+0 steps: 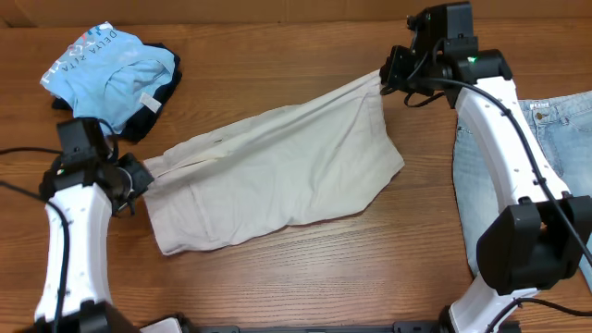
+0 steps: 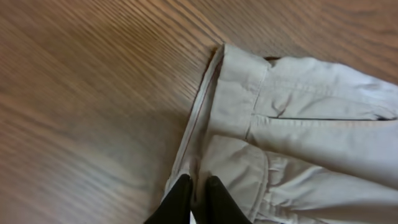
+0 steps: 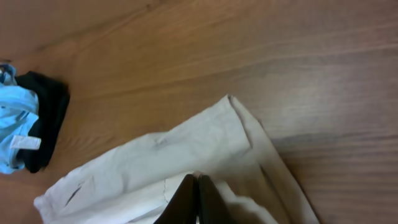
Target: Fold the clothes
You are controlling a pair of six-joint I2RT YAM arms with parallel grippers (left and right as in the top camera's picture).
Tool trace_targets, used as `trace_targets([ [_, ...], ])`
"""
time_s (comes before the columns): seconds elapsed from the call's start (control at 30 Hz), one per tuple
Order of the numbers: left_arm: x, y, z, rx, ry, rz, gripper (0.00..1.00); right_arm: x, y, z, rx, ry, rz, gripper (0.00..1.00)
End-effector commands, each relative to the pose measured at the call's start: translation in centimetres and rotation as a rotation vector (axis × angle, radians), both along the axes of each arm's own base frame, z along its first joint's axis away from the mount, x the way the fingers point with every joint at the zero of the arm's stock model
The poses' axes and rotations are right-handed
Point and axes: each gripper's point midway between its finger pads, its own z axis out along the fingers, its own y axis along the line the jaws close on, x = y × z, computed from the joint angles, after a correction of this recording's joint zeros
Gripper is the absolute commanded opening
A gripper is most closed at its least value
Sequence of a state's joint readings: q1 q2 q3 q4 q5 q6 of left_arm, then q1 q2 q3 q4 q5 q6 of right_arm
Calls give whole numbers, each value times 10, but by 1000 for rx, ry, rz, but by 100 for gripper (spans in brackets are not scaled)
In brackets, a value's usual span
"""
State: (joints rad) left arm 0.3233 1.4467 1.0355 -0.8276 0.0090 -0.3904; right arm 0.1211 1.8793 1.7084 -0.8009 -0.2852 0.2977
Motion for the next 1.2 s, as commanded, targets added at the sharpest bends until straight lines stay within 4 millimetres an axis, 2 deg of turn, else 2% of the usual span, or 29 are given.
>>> trace_targets([
  [0.0, 0, 12, -18, 63, 65, 22, 15, 14, -23, -7, -63, -18, -63, 4],
  [0.1, 7, 15, -31, 70, 81, 21, 19, 19, -23, -25, -67, 10, -62, 6],
  [0.13, 10, 15, -35, 69, 80, 20, 24, 21, -23, -33, -70, 21, -60, 19],
  [0.17, 13, 16, -37, 66, 72, 19, 43, 21, -23, -40, -74, 35, -57, 38],
  [0.2, 18, 16, -39, 63, 59, 16, 70, 20, -23, -48, -78, 56, -53, 51],
  [0.23, 22, 16, -41, 60, 49, 13, 100, 19, -23, -54, -83, 74, -49, 59],
  [0.3, 26, 10, -41, 40, 38, -39, 100, 15, -26, -62, -104, 99, -41, 66],
  [0.33, 25, 6, -42, 22, 40, -69, 100, 12, -32, -65, -129, 117, -57, 66],
  [0.47, 9, -16, -44, -89, 95, -104, 100, -10, -57, -78, -203, 225, -110, 67],
  [0.57, -5, -32, -46, -167, 144, -149, 100, -32, -78, -88, -238, 332, -143, 73],
  [0.67, -12, -33, -47, -160, 173, -187, 100, -46, -88, -95, -249, 388, -136, 82],
  [0.73, -11, -26, -47, -129, 172, -178, 100, -53, -90, -106, -269, 407, -92, 90],
  [0.83, 0, -16, -40, -121, 122, -150, 100, -73, -82, -132, -252, 453, -5, 92],
  [0.93, 17, -9, -19, -159, 48, -130, 100, -93, -75, -162, -221, 496, 37, 92],
  [1.0, 28, -13, -5, -204, -12, -157, 99, -102, -65, -176, -166, 500, 80, 90],
  [1.1, 41, -33, 10, -279, -97, -285, 100, -106, -23, -174, 37, 408, 278, 88],
  [1.17, 46, -54, 18, -351, -161, -412, 100, -105, -9, -167, 113, 363, 341, 86],
])
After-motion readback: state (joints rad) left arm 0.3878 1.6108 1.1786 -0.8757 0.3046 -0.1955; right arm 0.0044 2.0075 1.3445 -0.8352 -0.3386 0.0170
